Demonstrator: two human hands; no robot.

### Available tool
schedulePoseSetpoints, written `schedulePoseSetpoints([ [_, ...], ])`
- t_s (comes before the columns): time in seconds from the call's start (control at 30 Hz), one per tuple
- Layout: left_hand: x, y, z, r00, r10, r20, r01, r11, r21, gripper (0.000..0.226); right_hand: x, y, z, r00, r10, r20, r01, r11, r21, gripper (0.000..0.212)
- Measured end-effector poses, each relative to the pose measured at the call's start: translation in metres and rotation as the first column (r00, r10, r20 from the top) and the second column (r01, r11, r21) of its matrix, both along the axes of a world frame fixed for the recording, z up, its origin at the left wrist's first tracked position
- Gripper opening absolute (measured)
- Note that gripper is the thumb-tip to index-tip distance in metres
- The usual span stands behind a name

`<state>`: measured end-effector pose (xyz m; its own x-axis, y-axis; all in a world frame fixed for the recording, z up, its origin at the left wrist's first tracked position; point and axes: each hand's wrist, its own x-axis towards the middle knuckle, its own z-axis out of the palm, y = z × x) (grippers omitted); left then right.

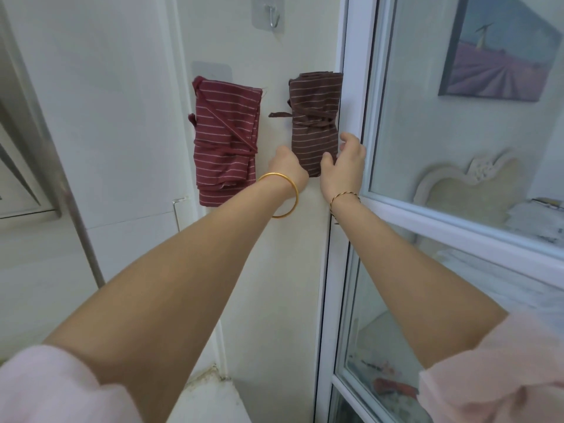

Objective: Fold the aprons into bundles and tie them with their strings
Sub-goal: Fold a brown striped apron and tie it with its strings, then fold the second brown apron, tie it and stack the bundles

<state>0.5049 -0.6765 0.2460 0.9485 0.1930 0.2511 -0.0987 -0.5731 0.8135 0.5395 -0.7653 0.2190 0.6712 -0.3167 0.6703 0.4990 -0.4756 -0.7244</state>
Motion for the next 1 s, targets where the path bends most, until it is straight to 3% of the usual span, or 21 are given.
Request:
schedulePoseSetpoints([
  [0.2, -0.043, 0.012, -0.035, 0.966, -0.127, -0.225, 0.122, 0.992, -0.038, 0.038, -0.031, 0.019, -0.043, 0.991, 0.089, -0.103, -0.08, 0.993, 0.091, 0.034],
  [0.37, -0.077, 0.048, -0.082, 0.864, -0.188, -0.468, 0.217, 0.976, 0.009, 0.035, -0.06, 0.051, -0.105, 0.929, 0.221, -0.297, -0.199, 0.975, 0.101, 0.024],
  [0.47, -0.097, 0.089, -0.125, 0.792, -0.122, -0.599, 0.187, 0.981, 0.047, 0.035, -0.081, 0.083, -0.153, 0.8, 0.343, -0.491, -0.336, 0.936, 0.108, 0.023],
  [0.63, -0.152, 0.189, -0.2, 0.687, -0.01, -0.726, 0.019, 1.0, 0.004, 0.033, -0.132, 0.176, -0.218, 0.463, 0.479, -0.746, -0.594, 0.792, 0.14, 0.02],
  [0.8, -0.24, 0.322, -0.257, 0.626, 0.167, -0.761, -0.24, 0.971, 0.015, 0.03, -0.205, 0.308, -0.261, 0.183, 0.477, -0.86, -0.794, 0.587, 0.157, 0.013],
  [1.0, -0.359, 0.513, -0.294, 0.48, 0.455, -0.75, -0.512, 0.84, 0.182, 0.018, -0.299, 0.473, -0.289, -0.027, 0.477, -0.878, -0.872, 0.419, 0.254, 0.012],
])
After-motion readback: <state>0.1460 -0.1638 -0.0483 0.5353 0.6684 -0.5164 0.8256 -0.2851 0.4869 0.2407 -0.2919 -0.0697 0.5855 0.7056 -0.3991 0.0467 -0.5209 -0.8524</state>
